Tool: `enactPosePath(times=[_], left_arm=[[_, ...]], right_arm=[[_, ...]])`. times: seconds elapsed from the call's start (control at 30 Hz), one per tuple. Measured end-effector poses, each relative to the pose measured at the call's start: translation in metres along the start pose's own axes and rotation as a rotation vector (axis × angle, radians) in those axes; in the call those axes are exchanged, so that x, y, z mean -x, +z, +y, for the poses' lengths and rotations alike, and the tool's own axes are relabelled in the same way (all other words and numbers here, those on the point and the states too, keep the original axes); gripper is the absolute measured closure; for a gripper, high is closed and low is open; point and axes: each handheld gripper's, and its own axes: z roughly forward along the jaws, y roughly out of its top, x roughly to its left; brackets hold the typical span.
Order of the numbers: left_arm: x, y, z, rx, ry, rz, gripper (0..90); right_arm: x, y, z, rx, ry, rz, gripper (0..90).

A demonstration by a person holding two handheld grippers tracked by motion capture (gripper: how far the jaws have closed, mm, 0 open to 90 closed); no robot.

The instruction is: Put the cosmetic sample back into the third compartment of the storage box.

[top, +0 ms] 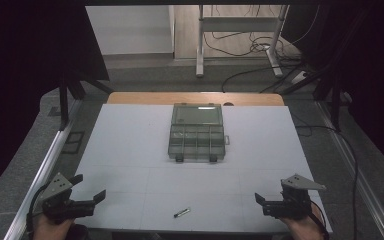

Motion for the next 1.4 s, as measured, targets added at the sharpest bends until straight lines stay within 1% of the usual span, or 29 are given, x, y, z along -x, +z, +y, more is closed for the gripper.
enactPosePath(times=[0.07,0.27,0.3,0.63,0.77,1.0,1.07,1.13,1.17,1.2,1.23,1.27,1.3,1.4], left_arm=[[0.001,0.000,0.000,-0.002,0.004,0.001,2.1],[-0.002,0.000,0.000,-0.002,-0.016,-0.003,2.1],[-0.002,0.000,0.000,-0.001,-0.015,-0.003,2.1],[-0.001,0.000,0.000,-0.004,-0.007,-0.001,2.1],[-0.001,0.000,0.000,-0.003,-0.005,-0.002,2.1],[-0.001,0.000,0.000,-0.003,-0.007,-0.002,2.1],[-0.001,0.000,0.000,-0.004,-0.005,-0.002,2.1],[0.000,0.000,0.000,-0.004,-0.002,-0.001,2.1],[0.000,0.000,0.000,-0.004,-0.001,-0.001,2.1],[0.000,0.000,0.000,-0.004,-0.001,-0.001,2.1],[0.000,0.000,0.000,-0.004,-0.001,0.000,2.1],[0.000,0.000,0.000,-0.004,-0.001,0.000,2.1],[0.000,0.000,0.000,-0.004,-0.002,0.000,2.1],[0.000,0.000,0.000,-0.005,-0.002,0.000,2.1]], right_arm=[[0.000,0.000,0.000,-0.002,-0.004,0.004,0.0],[0.000,0.002,0.001,-0.013,0.000,0.019,0.0],[0.000,0.002,0.001,-0.015,-0.002,0.027,0.0],[0.002,0.004,0.001,-0.037,0.007,0.043,0.0],[-0.001,0.006,0.002,-0.055,-0.016,0.042,0.0],[-0.001,0.007,0.003,-0.060,-0.025,0.048,0.0],[-0.002,0.008,0.003,-0.058,-0.038,0.036,0.0],[-0.003,0.009,0.003,-0.056,-0.046,0.036,0.0],[-0.005,0.011,0.004,-0.054,-0.062,0.034,0.0],[-0.005,0.011,0.004,-0.054,-0.062,0.034,0.0],[-0.008,0.014,0.005,-0.050,-0.078,0.042,0.0],[-0.008,0.014,0.005,-0.050,-0.078,0.042,0.0],[-0.010,0.017,0.006,-0.053,-0.091,0.052,0.0],[-0.011,0.018,0.007,-0.050,-0.095,0.060,0.0]])
